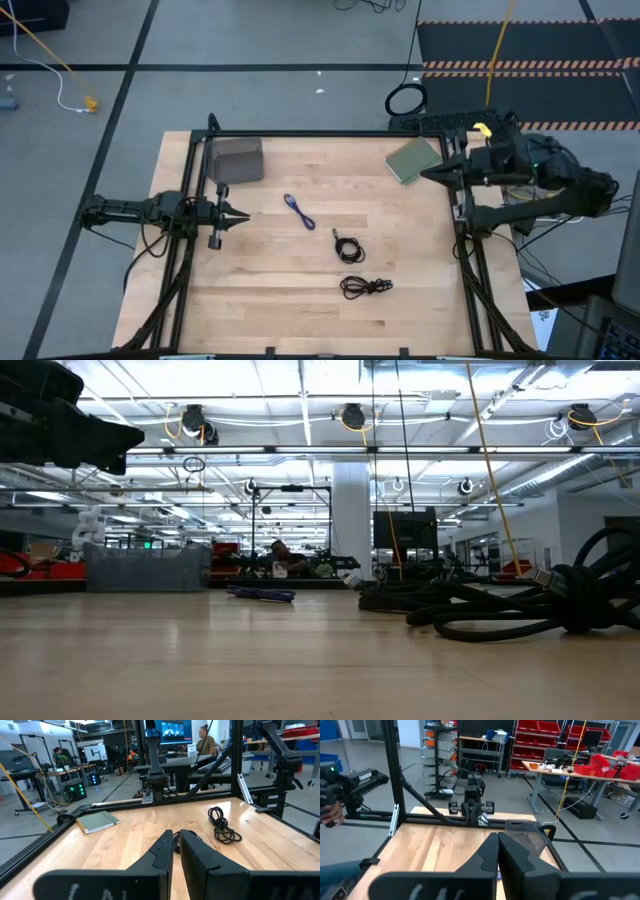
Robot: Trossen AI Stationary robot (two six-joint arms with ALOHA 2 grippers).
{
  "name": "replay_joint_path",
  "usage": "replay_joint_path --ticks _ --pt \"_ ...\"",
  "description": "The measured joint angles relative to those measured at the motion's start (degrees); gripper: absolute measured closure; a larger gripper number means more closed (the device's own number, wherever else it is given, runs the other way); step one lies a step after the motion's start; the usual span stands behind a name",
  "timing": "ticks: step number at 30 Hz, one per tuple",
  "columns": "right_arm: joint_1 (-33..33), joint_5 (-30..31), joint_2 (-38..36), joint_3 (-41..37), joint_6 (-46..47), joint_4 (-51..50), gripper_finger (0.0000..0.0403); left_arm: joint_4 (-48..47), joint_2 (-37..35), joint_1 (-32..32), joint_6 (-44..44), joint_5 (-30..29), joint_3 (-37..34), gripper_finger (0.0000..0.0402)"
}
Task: Pick and place USB-C Cables
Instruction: Put the bottom black charger cable into the black bin
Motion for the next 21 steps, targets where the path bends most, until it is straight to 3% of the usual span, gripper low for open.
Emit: replay_joint_path --ticks 8,17,21 --pt "0.0 0.0 5.4 11.4 -2.5 -5.3 0.0403 0.0 0.0 0.0 0.0 0.0 0.0 0.0364" --pt "0.0 -0.2 7.1 12.4 -1.3 -5.2 0.0403 0.2 0.0 0.0 -0.1 0.0 0.0 0.0364" --pt "0.0 -0.2 8.0 12.4 -0.1 -3.4 0.0403 5.8 0.0 0.0 -5.5 0.0 0.0 0.0364"
